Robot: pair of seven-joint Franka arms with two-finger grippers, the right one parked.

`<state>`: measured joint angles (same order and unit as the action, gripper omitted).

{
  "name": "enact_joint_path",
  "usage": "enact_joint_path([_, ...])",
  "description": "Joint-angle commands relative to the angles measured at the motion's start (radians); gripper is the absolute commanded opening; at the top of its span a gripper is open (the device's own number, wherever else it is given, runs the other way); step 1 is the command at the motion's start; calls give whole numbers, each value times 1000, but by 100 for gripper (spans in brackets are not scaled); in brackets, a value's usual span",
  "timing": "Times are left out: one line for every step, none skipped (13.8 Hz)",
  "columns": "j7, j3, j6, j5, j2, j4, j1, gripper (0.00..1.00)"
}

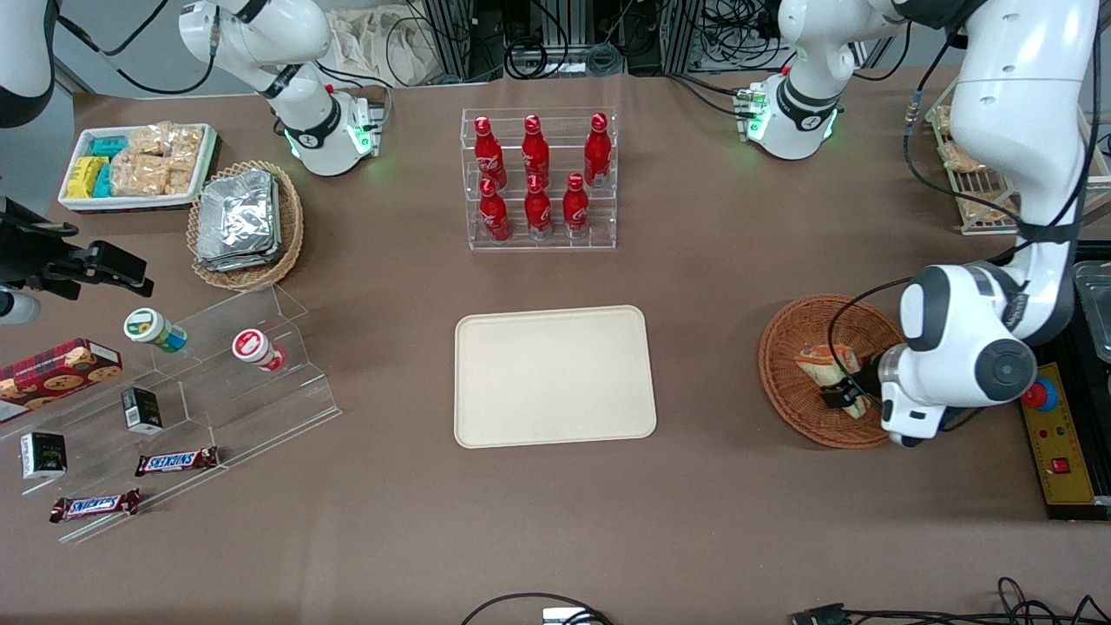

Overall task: Place sandwich from basket to tray
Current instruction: 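Lower the left gripper into the wicker basket and grasp the wrapped sandwich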

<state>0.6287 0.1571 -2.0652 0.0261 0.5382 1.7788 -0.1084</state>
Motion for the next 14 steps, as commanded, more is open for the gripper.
enact_joint_path([35,-1,-21,-3,25,16,3,100])
enact_joint_path([39,-1,-18,0,32,18,3,100])
enact_joint_path([39,-1,-15,3,34,19,3,93])
enact_joint_path([37,-1,-12,5,31,19,3,64])
enact_joint_path([34,-1,-10,5,25,19,3,39])
enact_joint_path([29,1,-6,6,17,18,3,25])
enact_joint_path([23,1,10,6,-1,14,3,19])
enact_joint_path([19,2,25,6,-26,13,3,13])
enact_joint_path([17,10,49,6,-59,8,4,5])
enact_joint_path([16,34,80,6,-87,-4,4,0])
enact_joint_path([17,54,121,6,-113,-27,4,0])
enact_joint_path([16,74,158,6,-133,-51,4,0])
enact_joint_path([16,103,193,6,-151,-80,4,0])
enact_joint_path([16,131,235,6,-155,-128,4,0])
